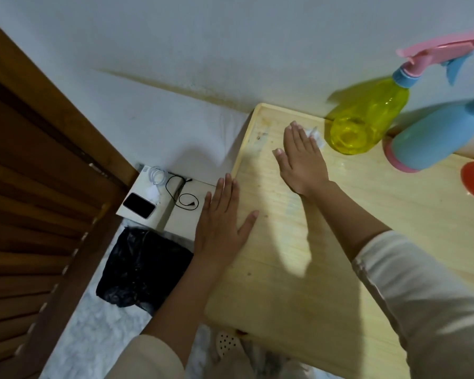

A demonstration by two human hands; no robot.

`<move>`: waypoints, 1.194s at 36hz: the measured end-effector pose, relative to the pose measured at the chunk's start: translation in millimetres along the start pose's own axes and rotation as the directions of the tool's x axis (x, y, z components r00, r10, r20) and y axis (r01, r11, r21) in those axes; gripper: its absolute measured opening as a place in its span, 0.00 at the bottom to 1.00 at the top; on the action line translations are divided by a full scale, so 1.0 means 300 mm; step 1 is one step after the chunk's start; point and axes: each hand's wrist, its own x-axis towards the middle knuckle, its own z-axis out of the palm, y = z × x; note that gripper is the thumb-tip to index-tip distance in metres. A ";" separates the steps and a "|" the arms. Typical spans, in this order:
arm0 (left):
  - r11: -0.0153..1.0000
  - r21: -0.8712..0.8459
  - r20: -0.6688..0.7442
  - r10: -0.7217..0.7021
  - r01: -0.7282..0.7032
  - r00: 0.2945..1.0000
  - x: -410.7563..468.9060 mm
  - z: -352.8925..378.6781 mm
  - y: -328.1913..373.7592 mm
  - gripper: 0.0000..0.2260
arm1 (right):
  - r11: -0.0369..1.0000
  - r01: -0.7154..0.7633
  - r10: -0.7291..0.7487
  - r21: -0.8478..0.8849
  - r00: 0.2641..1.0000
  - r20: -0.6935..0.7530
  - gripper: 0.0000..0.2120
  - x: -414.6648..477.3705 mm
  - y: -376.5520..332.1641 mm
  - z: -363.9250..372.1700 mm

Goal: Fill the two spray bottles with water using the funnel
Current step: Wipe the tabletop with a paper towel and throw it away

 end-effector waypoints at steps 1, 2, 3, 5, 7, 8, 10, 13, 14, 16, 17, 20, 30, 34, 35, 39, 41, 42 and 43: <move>1.000 0.000 -0.004 -0.003 0.003 1.000 -0.003 0.001 0.001 0.36 | 1.000 0.026 -0.026 -0.001 1.000 0.010 0.28 -0.002 0.004 -0.002; 1.000 -0.002 -0.007 -0.009 0.009 1.000 -0.008 0.003 0.001 0.36 | 0.999 0.052 -0.052 0.000 0.998 0.021 0.28 -0.004 0.007 -0.004; 1.000 -0.005 -0.011 -0.019 0.019 1.000 -0.014 0.005 0.002 0.35 | 0.997 0.081 -0.081 0.002 0.996 0.032 0.28 -0.007 0.010 -0.007; 0.999 -0.010 -0.023 -0.036 0.036 0.999 -0.030 0.009 0.005 0.34 | 0.991 0.137 -0.137 0.003 0.989 0.057 0.28 -0.012 0.017 -0.014; 0.999 -0.006 -0.039 -0.052 0.052 0.998 -0.053 0.013 0.012 0.33 | 0.982 0.189 -0.188 0.002 0.979 0.082 0.28 -0.016 0.021 -0.022; 0.998 0.000 -0.046 -0.062 0.062 0.997 -0.066 0.015 0.016 0.32 | 0.976 0.216 -0.215 0.001 0.972 0.096 0.28 -0.019 0.020 -0.026; 0.996 0.020 -0.071 -0.084 0.085 0.994 -0.095 0.019 0.026 0.32 | 0.958 0.287 -0.284 -0.008 0.951 0.126 0.28 -0.029 0.005 -0.033; 0.993 0.051 -0.093 -0.104 0.109 0.990 -0.137 0.024 0.044 0.32 | 0.923 0.384 -0.379 -0.007 0.913 0.149 0.28 -0.050 -0.031 -0.032; 0.992 0.060 -0.096 -0.109 0.115 0.989 -0.151 0.024 0.049 0.32 | 0.915 0.403 -0.397 -0.013 0.906 0.149 0.28 -0.055 -0.039 -0.029; 0.990 0.070 -0.096 -0.118 0.125 0.988 -0.177 0.023 0.060 0.33 | 0.899 0.436 -0.427 -0.030 0.891 0.158 0.28 -0.065 -0.048 -0.023; 0.989 0.068 -0.093 -0.125 0.132 0.988 -0.189 0.023 0.065 0.33 | 0.889 0.456 -0.444 -0.043 0.880 0.169 0.31 -0.071 -0.052 -0.020; 0.985 0.059 -0.100 -0.154 0.160 0.983 -0.227 0.028 0.082 0.34 | 0.845 0.527 -0.505 -0.085 0.841 0.195 0.39 -0.100 -0.061 -0.002; 0.967 0.050 -0.116 -0.241 0.248 0.964 -0.352 0.063 0.115 0.37 | 0.781 0.624 -0.600 -0.028 0.762 0.243 0.38 -0.222 -0.070 0.001; 0.960 0.043 -0.113 -0.270 0.277 0.956 -0.384 0.067 0.136 0.37 | 0.753 0.657 -0.631 -0.021 0.732 0.256 0.38 -0.276 -0.061 0.003; 0.958 0.043 -0.115 -0.276 0.282 0.954 -0.392 0.069 0.141 0.37 | 0.746 0.666 -0.640 -0.017 0.724 0.258 0.39 -0.292 -0.060 0.001; 0.952 0.042 -0.135 -0.297 0.305 0.945 -0.416 0.082 0.156 0.36 | 0.721 0.693 -0.666 -0.002 0.695 0.272 0.40 -0.369 -0.037 -0.002; 0.949 0.047 -0.139 -0.304 0.313 0.943 -0.427 0.089 0.165 0.36 | 0.708 0.706 -0.678 -0.007 0.682 0.272 0.39 -0.412 -0.010 0.002; 0.947 0.051 -0.141 -0.306 0.316 0.941 -0.433 0.092 0.171 0.36 | 0.706 0.708 -0.683 0.001 0.681 0.264 0.39 -0.433 0.007 0.001; 0.946 0.054 -0.143 -0.309 0.319 0.940 -0.438 0.096 0.178 0.36 | 0.708 0.706 -0.685 0.012 0.683 0.255 0.39 -0.453 0.026 -0.003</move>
